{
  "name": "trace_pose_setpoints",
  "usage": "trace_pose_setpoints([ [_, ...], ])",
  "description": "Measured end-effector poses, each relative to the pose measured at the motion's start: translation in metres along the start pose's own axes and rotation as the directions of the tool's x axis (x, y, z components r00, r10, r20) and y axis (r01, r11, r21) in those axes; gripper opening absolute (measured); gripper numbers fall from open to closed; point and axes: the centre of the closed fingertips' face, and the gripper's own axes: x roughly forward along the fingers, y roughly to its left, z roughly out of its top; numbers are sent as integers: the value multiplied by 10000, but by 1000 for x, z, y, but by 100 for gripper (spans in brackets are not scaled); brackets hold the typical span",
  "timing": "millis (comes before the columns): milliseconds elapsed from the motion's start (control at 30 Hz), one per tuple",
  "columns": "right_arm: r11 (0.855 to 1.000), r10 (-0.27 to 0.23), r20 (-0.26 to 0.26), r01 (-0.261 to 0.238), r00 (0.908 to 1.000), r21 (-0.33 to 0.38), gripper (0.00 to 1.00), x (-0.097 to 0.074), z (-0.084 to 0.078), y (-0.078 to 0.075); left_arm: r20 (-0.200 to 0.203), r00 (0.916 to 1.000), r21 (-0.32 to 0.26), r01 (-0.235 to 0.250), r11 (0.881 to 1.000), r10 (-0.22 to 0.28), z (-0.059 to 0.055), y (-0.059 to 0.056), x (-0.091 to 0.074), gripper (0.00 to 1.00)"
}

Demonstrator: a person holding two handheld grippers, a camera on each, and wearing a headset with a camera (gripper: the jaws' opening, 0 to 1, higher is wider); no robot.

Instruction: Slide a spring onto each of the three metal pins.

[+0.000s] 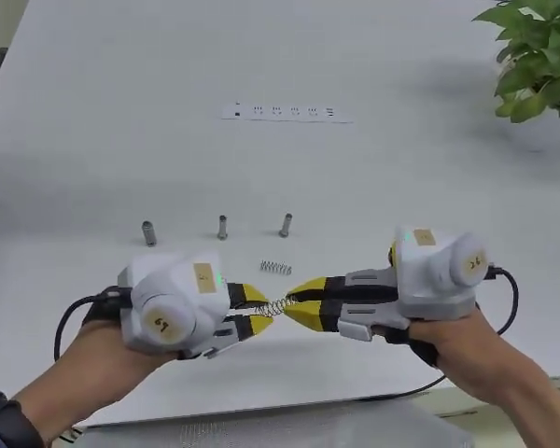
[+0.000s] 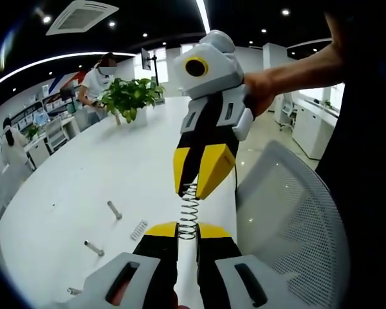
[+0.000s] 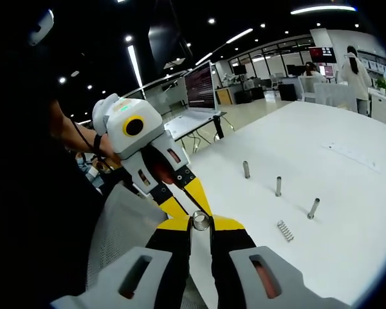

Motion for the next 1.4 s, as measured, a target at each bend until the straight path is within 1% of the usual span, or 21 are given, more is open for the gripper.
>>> trace_pose_setpoints([
  [200, 9976, -139, -343, 115, 9993, -678, 9, -5, 10, 0, 314, 9995, -66, 69, 10000, -67, 11, 0, 9, 2],
  [333, 9961, -177, -361, 145, 9992, -874, 9, -5, 16, 1, 507, 9987, -126, 89, 9999, -83, 17, 1, 14, 2],
  [433, 9941, -287, -498, 234, 9983, -1056, 9, -6, 17, -1, 574, 9983, -141, 83, 9999, -74, 19, 1, 15, 2],
  [667, 9926, -328, -687, 244, 9971, -1193, 9, -7, 15, -1, 603, 9981, -117, 128, 9999, -121, 19, 1, 14, 2],
  [833, 9893, -307, -1069, 150, 9938, -1453, 10, -7, 14, -2, 613, 9980, -94, 162, 9998, -156, 19, 0, 15, 2],
  [900, 9863, -465, -1252, 257, 9910, -1631, 14, -7, 13, -6, 626, 9979, -82, 169, 9998, -164, 20, 0, 15, 2],
  [933, 9849, -406, -1457, 150, 9885, -1725, 15, -9, 11, -5, 644, 9978, -60, 185, 9998, -181, 21, 0, 16, 2],
  [1000, 9814, -435, -1658, 111, 9852, -1918, 17, -10, 10, -6, 649, 9977, -22, 217, 9998, -215, 22, 0, 17, 2],
  [1033, 9798, -455, -1753, 97, 9835, -1996, 20, -11, 10, -5, 642, 9977, -5, 227, 9997, -226, 22, 0, 17, 2],
  [1133, 9707, -584, -2190, 42, 9740, -2401, 23, -14, 8, -7, 608, 9978, 47, 280, 9996, -282, 21, -1, 19, 2],
  [1167, 9665, -656, -2364, 28, 9694, -2567, 24, -16, 6, -8, 598, 9977, 69, 306, 9995, -309, 21, -1, 19, 2],
  [1233, 9637, -697, -2493, 7, 9659, -2669, 26, -17, 6, -9, 582, 9977, 87, 332, 9994, -336, 21, -1, 20, 2],
  [1267, 9587, -696, -2718, -110, 9598, -2843, 26, -19, 4, -9, 557, 9978, 121, 354, 9993, -361, 21, -2, 21, 2],
  [1333, 9515, -811, -2962, -146, 9517, -3073, 27, -21, 3, -11, 533, 9978, 151, 390, 9991, -398, 21, -2, 21, 2],
  [1367, 9457, -845, -3128, -228, 9461, -3243, 27, -22, 2, -11, 512, 9978, 187, 410, 9990, -419, 21, -3, 22, 2],
  [1400, 9425, -845, -3212, -289, 9432, -3329, 27, -22, 2, -11, 508, 9977, 198, 431, 9989, -440, 21, -3, 22, 2],
])
